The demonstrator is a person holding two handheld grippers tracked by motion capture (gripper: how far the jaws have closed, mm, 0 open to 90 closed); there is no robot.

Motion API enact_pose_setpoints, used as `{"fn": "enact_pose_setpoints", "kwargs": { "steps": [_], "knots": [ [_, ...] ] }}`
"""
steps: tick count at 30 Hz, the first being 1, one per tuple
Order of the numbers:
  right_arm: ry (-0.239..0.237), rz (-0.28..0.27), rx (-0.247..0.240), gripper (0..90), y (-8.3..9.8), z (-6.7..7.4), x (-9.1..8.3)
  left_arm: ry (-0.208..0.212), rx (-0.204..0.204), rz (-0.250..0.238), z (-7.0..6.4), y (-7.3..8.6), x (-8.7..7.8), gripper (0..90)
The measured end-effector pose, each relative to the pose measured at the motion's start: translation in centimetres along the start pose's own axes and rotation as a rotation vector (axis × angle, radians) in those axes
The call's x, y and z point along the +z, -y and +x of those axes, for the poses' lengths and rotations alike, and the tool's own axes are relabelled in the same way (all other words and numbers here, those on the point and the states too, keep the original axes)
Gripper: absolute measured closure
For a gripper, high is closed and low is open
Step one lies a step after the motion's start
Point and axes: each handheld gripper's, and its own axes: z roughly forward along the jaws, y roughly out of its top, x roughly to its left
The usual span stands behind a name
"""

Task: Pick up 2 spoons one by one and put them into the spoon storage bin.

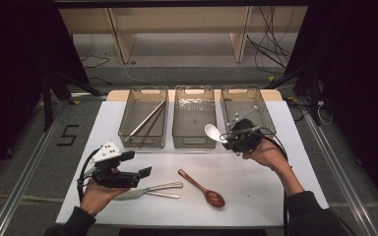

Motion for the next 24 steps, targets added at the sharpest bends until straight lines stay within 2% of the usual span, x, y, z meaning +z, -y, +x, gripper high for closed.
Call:
{"fn": "enact_pose_setpoints", "kwargs": {
  "steps": [5,12,15,24],
  "knots": [
    [0.01,-0.009,0.028,76.2,-1.5,-0.6,0.0,-0.002,-0.007,-0.006,0.0,0.0,0.0,15.5],
    [0.028,-0.005,0.027,76.2,-3.5,-1.0,0.2,0.003,-0.01,-0.008,0.1,0.1,0.0,15.4],
    [0.035,0.001,0.044,76.2,-4.4,-1.1,0.6,0.004,-0.013,-0.012,0.1,0.1,-0.1,15.4],
    [0.04,0.024,0.045,76.2,-6.8,-1.3,2.1,0.005,-0.015,-0.013,0.2,0.1,-0.1,15.4]
  ]
}}
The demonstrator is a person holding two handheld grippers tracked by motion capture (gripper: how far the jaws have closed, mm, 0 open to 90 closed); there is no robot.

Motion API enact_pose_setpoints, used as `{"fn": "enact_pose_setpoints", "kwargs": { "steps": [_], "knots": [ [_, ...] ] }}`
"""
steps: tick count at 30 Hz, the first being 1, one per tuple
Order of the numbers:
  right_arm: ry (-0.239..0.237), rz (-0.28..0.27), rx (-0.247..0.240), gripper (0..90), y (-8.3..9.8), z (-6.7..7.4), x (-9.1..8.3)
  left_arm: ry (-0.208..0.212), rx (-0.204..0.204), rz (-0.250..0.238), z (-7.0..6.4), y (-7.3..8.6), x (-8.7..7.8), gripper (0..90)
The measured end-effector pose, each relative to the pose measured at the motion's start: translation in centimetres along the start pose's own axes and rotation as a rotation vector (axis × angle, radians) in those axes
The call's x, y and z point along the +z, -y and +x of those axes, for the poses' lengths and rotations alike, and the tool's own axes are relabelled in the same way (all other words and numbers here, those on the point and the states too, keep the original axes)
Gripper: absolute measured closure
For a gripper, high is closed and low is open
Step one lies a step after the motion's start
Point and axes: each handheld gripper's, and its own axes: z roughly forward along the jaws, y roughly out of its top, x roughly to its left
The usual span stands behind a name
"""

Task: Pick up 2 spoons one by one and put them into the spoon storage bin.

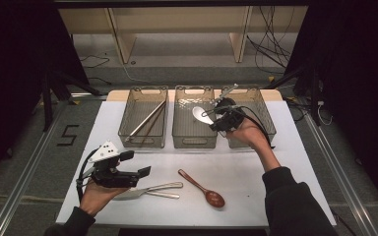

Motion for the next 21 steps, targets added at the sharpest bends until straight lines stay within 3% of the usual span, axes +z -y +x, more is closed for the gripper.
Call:
{"fn": "enact_pose_setpoints", "kwargs": {
  "steps": [21],
  "knots": [
    [0.017,0.064,0.055,76.1,-4.1,-0.5,3.9,0.019,-0.011,-0.004,-0.1,0.0,0.0,15.4]
  ]
}}
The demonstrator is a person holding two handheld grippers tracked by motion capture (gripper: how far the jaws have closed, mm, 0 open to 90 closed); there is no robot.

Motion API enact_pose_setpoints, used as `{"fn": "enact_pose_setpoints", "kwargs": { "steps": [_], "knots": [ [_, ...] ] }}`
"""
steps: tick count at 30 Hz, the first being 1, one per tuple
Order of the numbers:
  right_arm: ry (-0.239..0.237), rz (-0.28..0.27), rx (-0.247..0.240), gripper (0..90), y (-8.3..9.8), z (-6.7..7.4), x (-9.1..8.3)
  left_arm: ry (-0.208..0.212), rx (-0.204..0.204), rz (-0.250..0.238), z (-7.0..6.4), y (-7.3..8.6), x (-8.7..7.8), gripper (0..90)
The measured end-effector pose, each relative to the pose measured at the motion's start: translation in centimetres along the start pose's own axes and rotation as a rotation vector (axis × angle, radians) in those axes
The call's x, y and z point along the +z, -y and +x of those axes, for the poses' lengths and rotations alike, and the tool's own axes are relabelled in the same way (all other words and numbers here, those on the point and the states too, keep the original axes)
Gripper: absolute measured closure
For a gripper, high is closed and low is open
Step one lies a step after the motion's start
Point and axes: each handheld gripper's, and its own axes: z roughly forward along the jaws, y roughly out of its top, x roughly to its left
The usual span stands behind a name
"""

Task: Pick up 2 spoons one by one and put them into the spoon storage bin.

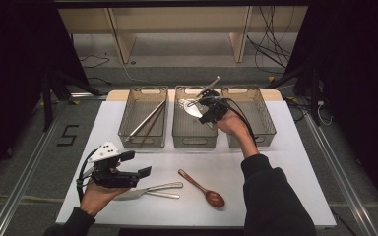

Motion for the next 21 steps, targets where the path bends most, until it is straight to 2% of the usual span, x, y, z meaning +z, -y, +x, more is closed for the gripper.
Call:
{"fn": "enact_pose_setpoints", "kwargs": {
  "steps": [11,17,20,21],
  "knots": [
    [0.018,0.046,0.012,76.0,-0.6,0.1,1.2,0.003,0.001,-0.001,0.0,0.0,0.0,15.4],
    [0.012,0.068,0.008,75.7,-0.8,0.5,2.0,0.004,0.001,0.001,0.0,0.0,-0.1,15.4],
    [0.0,0.078,0.013,73.2,-0.9,0.6,2.6,0.004,-0.006,-0.006,0.0,0.0,-0.1,15.4],
    [-0.006,0.082,0.015,68.8,-0.9,0.7,2.7,0.005,-0.007,-0.007,0.0,0.0,-0.1,15.4]
  ]
}}
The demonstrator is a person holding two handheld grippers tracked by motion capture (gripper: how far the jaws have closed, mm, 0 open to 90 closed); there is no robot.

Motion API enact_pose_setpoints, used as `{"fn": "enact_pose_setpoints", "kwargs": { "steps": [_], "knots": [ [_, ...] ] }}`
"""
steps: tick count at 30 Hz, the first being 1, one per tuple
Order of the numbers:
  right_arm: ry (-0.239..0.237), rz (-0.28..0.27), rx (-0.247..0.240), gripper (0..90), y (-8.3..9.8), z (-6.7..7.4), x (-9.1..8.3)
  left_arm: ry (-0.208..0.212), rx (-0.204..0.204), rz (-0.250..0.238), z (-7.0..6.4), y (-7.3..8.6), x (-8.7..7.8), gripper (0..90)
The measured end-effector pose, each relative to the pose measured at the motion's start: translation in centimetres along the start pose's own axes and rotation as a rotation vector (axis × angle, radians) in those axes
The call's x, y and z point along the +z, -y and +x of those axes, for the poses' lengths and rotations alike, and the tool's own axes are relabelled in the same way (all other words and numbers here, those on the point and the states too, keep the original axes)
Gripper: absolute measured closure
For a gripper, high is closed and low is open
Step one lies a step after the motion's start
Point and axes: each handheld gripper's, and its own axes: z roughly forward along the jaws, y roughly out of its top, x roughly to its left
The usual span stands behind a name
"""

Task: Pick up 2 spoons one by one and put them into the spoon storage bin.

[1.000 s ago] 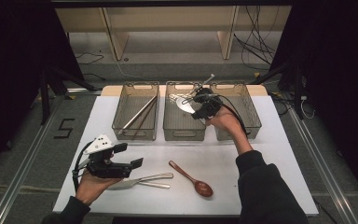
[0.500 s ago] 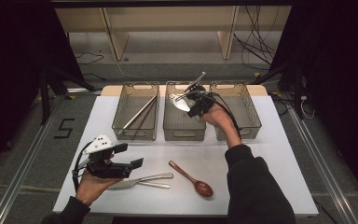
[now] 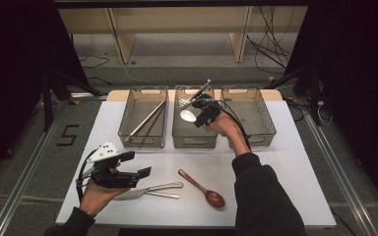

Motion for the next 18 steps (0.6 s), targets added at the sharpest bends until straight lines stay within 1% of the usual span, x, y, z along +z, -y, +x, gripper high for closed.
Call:
{"fn": "enact_pose_setpoints", "kwargs": {
  "steps": [3,6,8,9,11,13,16,17,18],
  "knots": [
    [-0.026,-0.023,0.0,62.3,-0.1,0.0,-0.3,0.0,-0.001,0.002,0.0,0.0,0.0,15.4],
    [-0.03,-0.038,-0.007,56.0,0.1,-0.1,-1.2,-0.001,-0.001,0.002,0.0,0.0,0.0,15.4],
    [-0.024,-0.043,0.002,51.7,0.4,-0.2,-1.8,-0.001,0.006,0.008,0.1,0.1,-0.1,15.4],
    [-0.025,-0.044,-0.001,49.7,0.6,-0.3,-2.0,-0.002,-0.001,0.002,0.0,0.0,0.0,15.4],
    [-0.028,-0.06,-0.005,46.1,1.2,-0.2,-2.8,-0.003,-0.002,0.003,0.0,0.0,0.0,15.4],
    [-0.042,-0.074,-0.009,42.3,1.6,-0.1,-3.4,-0.004,0.002,0.008,0.1,0.1,0.0,15.4],
    [-0.067,-0.102,-0.028,38.3,2.6,0.6,-4.3,-0.008,-0.003,0.003,0.0,0.0,0.0,15.4],
    [-0.073,-0.105,-0.035,37.1,2.9,1.0,-4.6,-0.013,0.0,0.007,0.1,0.1,0.0,15.4],
    [-0.075,-0.113,-0.054,36.7,3.3,1.3,-4.9,-0.016,-0.003,0.005,0.2,0.1,0.0,15.4]
  ]
}}
